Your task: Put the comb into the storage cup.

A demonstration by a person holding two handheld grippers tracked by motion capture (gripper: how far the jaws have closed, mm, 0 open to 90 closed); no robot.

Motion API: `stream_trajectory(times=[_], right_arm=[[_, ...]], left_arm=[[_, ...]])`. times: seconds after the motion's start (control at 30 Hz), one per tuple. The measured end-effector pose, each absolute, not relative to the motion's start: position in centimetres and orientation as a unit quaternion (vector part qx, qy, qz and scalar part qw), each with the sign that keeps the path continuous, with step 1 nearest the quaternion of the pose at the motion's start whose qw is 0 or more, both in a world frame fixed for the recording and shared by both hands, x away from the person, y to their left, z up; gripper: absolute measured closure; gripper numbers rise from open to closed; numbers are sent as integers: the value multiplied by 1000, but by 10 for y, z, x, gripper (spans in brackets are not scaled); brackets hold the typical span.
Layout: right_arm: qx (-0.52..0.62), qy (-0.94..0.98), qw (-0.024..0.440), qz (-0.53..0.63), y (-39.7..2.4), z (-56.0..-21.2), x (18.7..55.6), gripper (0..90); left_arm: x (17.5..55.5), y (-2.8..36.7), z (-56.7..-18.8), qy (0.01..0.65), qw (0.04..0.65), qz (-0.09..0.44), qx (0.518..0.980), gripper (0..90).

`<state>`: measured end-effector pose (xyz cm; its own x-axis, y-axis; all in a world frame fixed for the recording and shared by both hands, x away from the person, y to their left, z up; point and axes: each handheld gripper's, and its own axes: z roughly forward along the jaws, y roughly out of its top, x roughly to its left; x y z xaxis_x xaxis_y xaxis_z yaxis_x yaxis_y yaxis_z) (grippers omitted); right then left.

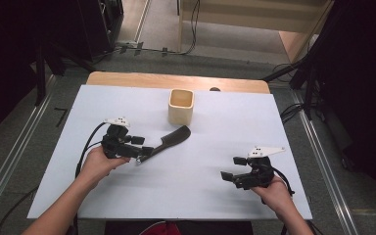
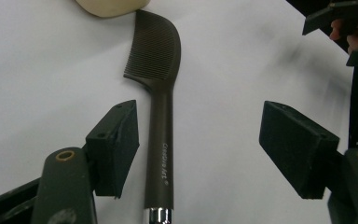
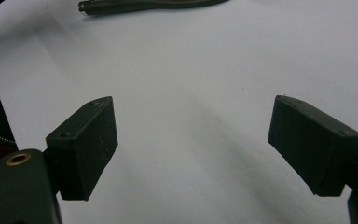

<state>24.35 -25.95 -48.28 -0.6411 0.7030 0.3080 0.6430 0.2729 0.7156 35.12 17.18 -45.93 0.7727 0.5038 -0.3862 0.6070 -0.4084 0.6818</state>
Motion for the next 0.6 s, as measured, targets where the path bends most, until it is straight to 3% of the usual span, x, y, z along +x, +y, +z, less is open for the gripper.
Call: stream_trajectory(times=[0.17, 0.4, 0.6], right_arm=[[423, 796, 35, 431, -260, -483, 244, 138], [425, 795, 34, 431, -260, -483, 244, 138], [424, 796, 34, 430, -260, -484, 244, 138]], left_arm=[[334, 174, -456, 330, 434, -78, 835, 283], [315, 178, -455, 323, 440, -54, 836, 286], [303, 182, -460, 326, 436, -65, 836, 285]])
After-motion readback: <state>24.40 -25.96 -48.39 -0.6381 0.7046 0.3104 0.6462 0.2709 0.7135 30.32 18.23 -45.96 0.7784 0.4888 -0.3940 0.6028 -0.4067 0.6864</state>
